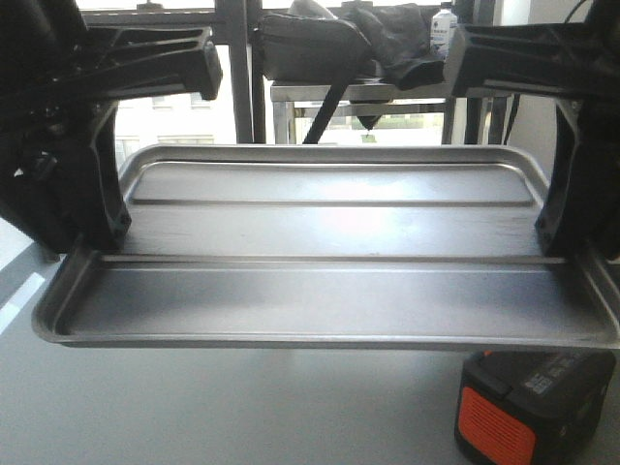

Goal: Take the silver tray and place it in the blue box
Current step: 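Hold the tray level with both grippers while the base drives to the blue bins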

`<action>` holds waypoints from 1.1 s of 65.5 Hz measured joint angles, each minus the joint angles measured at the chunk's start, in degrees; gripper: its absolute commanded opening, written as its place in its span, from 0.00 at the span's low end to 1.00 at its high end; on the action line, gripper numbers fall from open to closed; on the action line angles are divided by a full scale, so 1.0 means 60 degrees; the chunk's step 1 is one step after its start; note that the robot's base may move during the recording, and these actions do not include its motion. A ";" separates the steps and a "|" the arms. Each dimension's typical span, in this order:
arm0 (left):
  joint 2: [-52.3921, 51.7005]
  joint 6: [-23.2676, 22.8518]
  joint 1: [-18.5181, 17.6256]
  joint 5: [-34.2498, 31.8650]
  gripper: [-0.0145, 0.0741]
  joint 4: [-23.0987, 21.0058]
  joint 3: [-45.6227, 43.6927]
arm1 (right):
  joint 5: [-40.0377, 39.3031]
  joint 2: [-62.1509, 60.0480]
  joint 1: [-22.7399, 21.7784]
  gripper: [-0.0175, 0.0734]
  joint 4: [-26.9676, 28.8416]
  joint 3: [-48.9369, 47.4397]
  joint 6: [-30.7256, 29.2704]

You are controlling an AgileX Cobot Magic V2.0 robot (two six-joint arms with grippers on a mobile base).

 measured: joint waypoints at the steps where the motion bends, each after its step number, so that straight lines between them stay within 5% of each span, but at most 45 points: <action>1: 0.0000 0.0000 0.0000 0.0000 0.15 0.0000 0.0000 | 0.0000 0.0000 0.0000 0.25 0.0000 0.0000 0.0000; 72: 0.0000 0.0000 0.0000 -0.0036 0.15 0.0000 0.0000 | 0.0000 0.0000 0.0000 0.25 -0.0044 0.0000 0.0000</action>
